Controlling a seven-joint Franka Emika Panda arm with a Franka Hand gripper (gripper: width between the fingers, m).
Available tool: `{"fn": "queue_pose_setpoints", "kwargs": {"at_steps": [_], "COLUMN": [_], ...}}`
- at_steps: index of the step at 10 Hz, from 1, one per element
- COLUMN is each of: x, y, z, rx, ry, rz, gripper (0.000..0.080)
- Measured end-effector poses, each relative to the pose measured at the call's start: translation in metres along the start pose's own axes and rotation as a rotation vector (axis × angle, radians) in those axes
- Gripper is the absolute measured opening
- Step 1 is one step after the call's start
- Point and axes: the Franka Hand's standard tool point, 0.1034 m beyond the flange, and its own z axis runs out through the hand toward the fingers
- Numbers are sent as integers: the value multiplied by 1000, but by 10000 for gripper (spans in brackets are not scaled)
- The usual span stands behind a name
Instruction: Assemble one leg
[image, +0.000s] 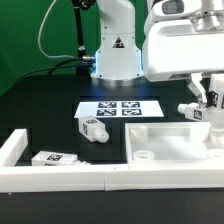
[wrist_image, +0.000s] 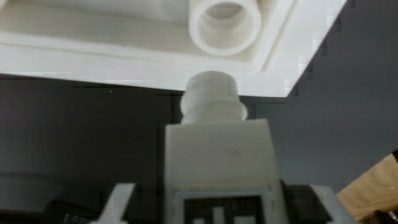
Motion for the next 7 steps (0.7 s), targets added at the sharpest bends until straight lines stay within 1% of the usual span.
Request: {"fn": "queue_pose_setpoints", "kwargs": {"at_steps": [1, 2, 3, 4, 7], "x": [-10, -19, -23, -24, -23], "y": [-8, -10, -10, -12, -7], "z": [8, 15, 18, 19, 19], "rx": [5, 5, 5, 5, 0], "ry": [-5, -18, -18, -4, 1], "rz": [-4, -6, -7, -9, -21], "gripper": [281, 281, 281, 281, 281]}}
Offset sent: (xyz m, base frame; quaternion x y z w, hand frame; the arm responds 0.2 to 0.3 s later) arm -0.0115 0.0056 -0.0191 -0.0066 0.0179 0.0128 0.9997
